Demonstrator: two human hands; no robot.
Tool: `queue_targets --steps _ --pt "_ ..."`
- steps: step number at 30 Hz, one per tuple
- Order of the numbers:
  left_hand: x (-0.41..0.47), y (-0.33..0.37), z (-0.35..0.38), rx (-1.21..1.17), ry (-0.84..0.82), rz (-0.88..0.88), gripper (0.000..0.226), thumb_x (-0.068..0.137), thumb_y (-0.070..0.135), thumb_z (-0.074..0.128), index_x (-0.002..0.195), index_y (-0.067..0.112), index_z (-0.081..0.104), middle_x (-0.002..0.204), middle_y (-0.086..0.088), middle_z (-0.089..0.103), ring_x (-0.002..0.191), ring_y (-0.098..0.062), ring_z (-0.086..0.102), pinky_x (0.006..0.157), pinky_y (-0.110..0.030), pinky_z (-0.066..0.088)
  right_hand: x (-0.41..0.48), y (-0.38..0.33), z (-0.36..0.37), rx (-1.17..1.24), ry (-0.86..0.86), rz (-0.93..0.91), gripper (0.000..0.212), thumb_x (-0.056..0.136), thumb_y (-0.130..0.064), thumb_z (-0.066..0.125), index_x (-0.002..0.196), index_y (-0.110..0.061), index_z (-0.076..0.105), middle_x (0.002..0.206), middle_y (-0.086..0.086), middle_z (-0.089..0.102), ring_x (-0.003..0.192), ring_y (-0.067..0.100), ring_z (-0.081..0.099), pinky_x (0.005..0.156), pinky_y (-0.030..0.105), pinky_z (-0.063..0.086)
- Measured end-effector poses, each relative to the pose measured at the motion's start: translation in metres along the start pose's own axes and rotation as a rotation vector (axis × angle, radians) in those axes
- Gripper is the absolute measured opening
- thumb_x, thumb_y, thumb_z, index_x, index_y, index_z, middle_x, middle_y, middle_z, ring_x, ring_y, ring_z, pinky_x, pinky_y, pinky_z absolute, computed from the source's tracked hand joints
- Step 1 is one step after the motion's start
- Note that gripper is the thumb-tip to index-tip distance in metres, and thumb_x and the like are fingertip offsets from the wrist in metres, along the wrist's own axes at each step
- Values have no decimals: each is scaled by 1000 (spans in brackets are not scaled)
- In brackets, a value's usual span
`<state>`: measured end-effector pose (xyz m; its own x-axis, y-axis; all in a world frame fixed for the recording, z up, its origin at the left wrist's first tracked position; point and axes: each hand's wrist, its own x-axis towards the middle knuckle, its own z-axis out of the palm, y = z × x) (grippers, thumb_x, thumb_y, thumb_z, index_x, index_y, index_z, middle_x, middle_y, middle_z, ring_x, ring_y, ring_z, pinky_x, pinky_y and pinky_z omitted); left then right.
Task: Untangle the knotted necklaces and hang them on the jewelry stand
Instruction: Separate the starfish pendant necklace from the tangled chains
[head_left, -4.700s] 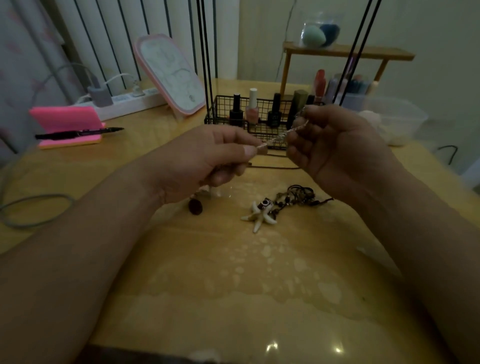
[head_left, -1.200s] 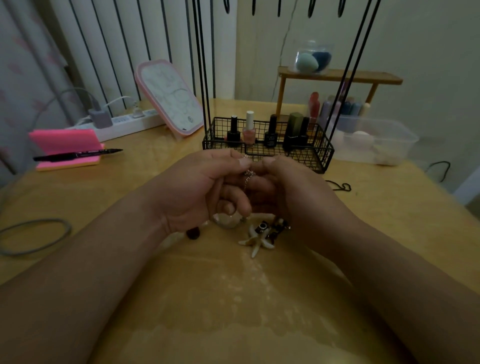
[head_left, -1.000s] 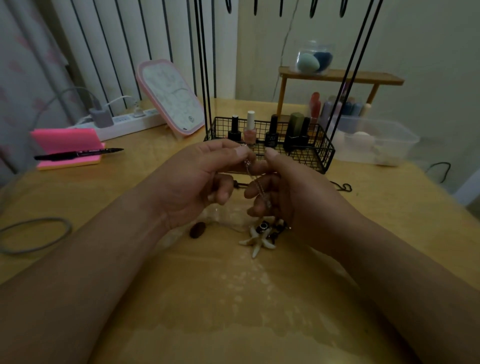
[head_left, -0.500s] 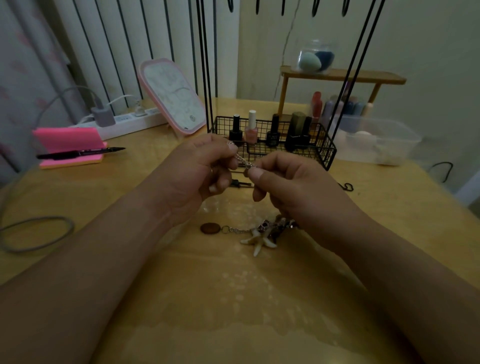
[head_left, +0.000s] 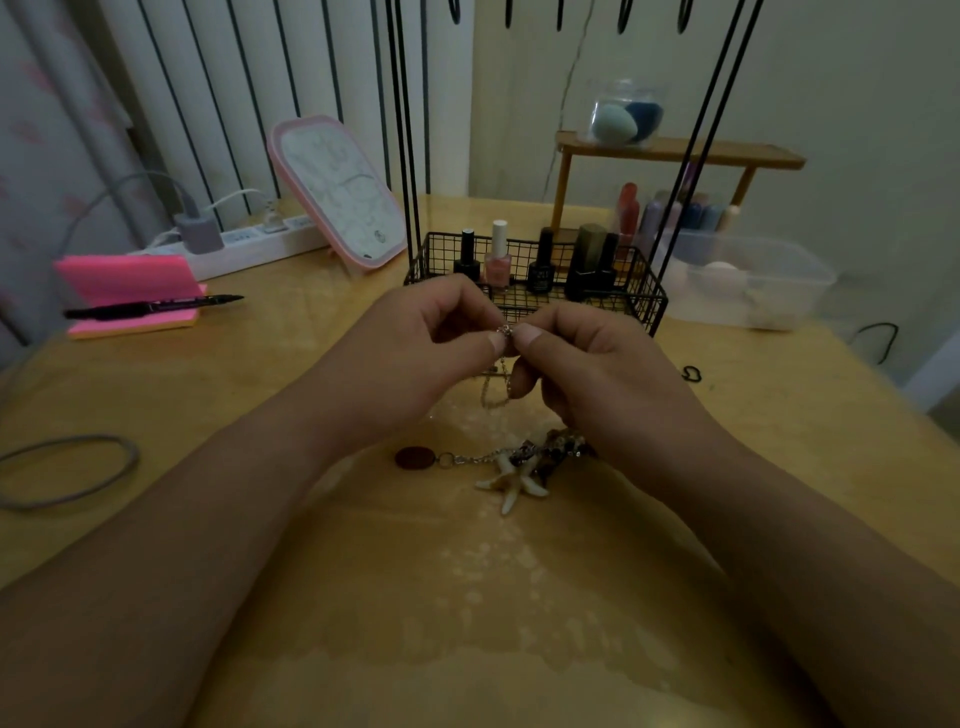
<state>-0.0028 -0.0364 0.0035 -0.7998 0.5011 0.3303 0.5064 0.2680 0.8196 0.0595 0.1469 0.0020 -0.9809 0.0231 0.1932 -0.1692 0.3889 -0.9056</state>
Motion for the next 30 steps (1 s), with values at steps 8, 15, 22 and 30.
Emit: queue_targets --steps 8,15,22,30 --pt "1 -5 0 22 -8 8 4 97 19 69 100 22 67 95 3 70 94 -14 69 87 -34 60 0 1 1 -36 5 9 21 107 -33 54 96 -23 69 82 -1 75 57 7 51 55 29 41" --pt "1 -5 2 -62 -46 -46 6 98 12 67 100 13 62 83 -9 75 80 -21 74 78 -39 61 0 2 2 -153 25 -78 3 102 -33 65 102 -32 67 81 -12 75 73 9 70 59 27 53" --pt "2 -8 3 -7 -5 -39 5 97 17 68 96 17 64 58 10 51 53 -5 44 53 -25 40 2 4 3 -168 41 -82 9 103 -31 63 97 -27 68 79 -10 75 56 0 57 54 23 48" --pt "4 -12 3 23 25 3 4 93 18 71 93 18 67 58 12 54 55 -3 45 54 -22 41 1 7 3 -188 32 -127 2 100 -27 67 102 -27 67 85 -9 75 71 -5 66 60 13 47"
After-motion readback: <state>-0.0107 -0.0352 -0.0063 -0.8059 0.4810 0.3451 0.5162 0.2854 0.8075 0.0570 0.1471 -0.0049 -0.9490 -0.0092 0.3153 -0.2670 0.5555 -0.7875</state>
